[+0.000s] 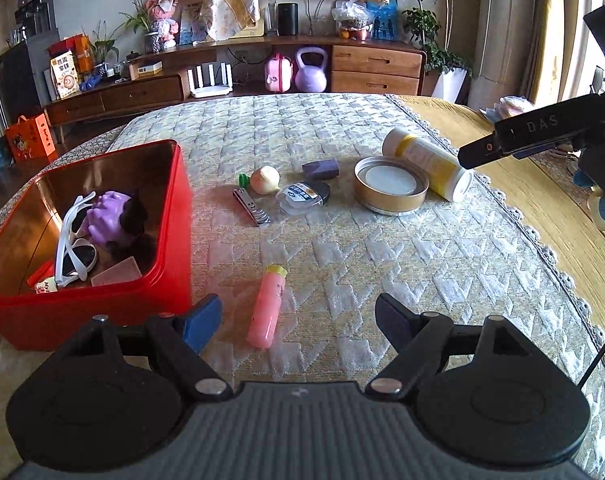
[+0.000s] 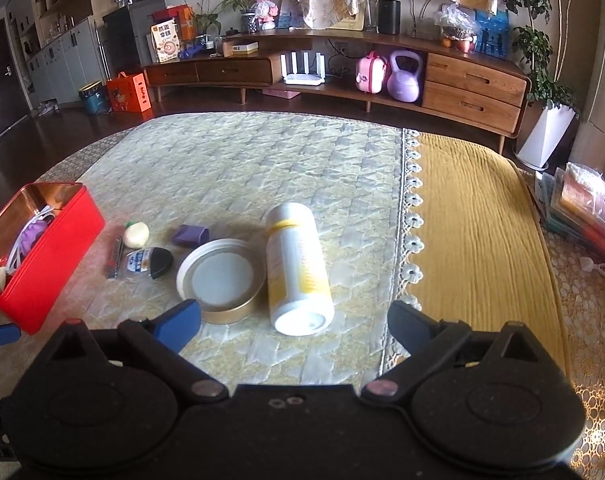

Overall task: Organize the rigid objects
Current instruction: 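Lower the left gripper to the pink tube while the right gripper approaches the white-yellow bottle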

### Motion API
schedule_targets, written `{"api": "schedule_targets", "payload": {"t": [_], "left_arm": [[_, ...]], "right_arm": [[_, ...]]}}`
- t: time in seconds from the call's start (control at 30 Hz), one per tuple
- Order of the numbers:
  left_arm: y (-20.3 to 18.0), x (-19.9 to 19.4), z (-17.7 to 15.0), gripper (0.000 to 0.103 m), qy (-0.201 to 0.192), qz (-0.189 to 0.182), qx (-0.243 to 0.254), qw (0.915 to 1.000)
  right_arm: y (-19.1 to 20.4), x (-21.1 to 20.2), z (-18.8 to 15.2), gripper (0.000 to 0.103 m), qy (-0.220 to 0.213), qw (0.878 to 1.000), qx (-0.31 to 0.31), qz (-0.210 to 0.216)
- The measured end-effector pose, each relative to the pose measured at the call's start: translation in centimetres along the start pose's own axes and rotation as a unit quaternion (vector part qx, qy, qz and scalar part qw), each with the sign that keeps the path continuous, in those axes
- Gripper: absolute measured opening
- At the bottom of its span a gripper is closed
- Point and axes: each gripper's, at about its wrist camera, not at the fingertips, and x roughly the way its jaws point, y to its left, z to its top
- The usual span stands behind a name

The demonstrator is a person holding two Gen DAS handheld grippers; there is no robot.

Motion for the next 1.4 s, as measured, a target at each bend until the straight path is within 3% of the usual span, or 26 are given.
{"api": "schedule_targets", "payload": {"t": [0.4,0.77,1.03,1.1,1.2,1.4], "left_arm": [[0.3,2.2,-0.2,0.084,0.011,0.005,-0.005,0.9999],[1.0,3.1,-0.3,0.056,0.017,0.013,-0.022,0.9995],[1.3,3.1,0.1,0.016,0.017,0.005,-0.03,0.9994],[1.3,3.0,0.1,0.016,0.016,0.004,-0.032,0.9994],[1.1,3.1,0.1,0.016,0.017,0.008,-0.028,0.9994],[1.2,2.9,0.2,0.016,0.023,0.01,-0.033,0.9991]], "right_arm": [[-1.5,4.2,1.4,0.081,0.019,1.0,0.006,-0.009],[-2.3,6.2,2.1,0.064,0.025,0.999,0.026,0.018],[-2.9,7.0,1.9,0.063,0.024,0.997,0.062,0.039],[-3.2,7.0,1.9,0.06,0.023,0.996,0.071,0.045],[-3.2,6.8,1.8,0.047,0.02,0.994,0.086,0.062],[-2.7,6.0,1.3,0.047,0.006,0.995,0.09,0.044]]}}
